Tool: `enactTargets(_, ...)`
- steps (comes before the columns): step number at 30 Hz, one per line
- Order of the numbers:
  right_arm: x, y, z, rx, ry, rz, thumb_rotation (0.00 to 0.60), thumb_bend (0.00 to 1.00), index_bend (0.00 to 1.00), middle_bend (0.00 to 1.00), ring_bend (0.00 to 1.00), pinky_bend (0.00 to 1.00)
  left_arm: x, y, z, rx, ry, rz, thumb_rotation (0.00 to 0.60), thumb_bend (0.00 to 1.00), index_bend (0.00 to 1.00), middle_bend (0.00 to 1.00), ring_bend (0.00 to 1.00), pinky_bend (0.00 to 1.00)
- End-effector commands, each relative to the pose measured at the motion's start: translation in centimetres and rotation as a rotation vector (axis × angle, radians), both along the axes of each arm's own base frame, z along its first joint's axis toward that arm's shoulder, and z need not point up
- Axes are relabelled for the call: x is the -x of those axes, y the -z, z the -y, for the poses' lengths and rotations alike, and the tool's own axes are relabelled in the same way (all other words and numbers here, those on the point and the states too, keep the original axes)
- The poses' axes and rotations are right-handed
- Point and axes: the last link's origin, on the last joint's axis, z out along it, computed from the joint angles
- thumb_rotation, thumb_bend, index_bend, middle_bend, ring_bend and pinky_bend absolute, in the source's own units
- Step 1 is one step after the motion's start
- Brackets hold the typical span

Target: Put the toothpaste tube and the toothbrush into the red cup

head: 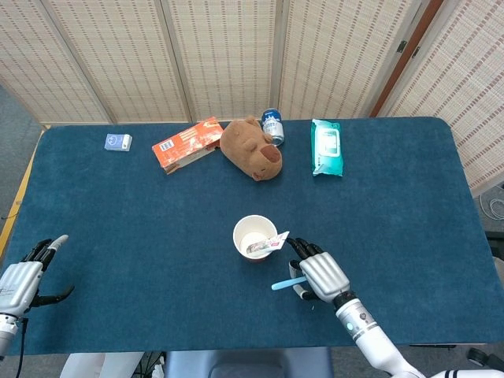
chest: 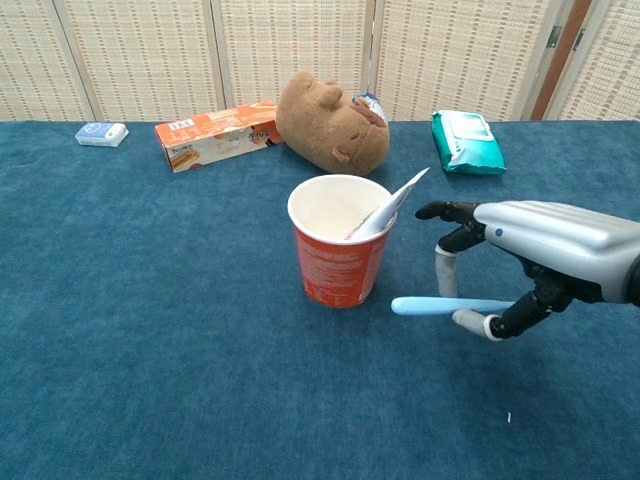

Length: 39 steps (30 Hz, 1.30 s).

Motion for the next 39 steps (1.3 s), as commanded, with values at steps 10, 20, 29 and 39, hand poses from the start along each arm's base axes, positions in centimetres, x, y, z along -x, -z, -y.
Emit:
enactTargets(10, -2.5, -1.9, -1.4, -0.085, -0.038, 0.118, 0.6, 0.28, 0.59, 0.07, 0.0, 0.19, 0.0, 0.0, 0.0, 0.0, 0.001, -0.001, 0.6, 0.22, 0.02, 0.15, 0.09, 0.26)
enactTargets(20, -4.4, -3.6, -2.6, -0.14, -0.093, 0.178, 0.6, 0.28, 0.59, 0.07, 0.0, 0.19, 0.0, 0.0, 0.0, 0.0, 0.001, -0.001, 0.6, 0.22, 0.02, 0.15, 0.09, 0.26)
enactTargets(29, -5.9, -3.3, -2.6, -0.169, -0.137, 0.237, 0.6, 0.28, 0.59, 0.07, 0.0, 0.19, -0.1, 0.1, 0.1, 0.002, 0.004, -0.006, 0.6, 0.22, 0.02, 0.15, 0.09, 0.26)
enactTargets(39, -8.3, -2.1, -1.6, -0.205, -0.19, 0.322, 0.6, 0.28, 0.59, 0.08, 0.0, 0.19, -0.1, 0.0, 0.0, -0.002, 0.003, 0.002, 0.6, 0.22, 0.02, 0.15, 0.09, 0.26)
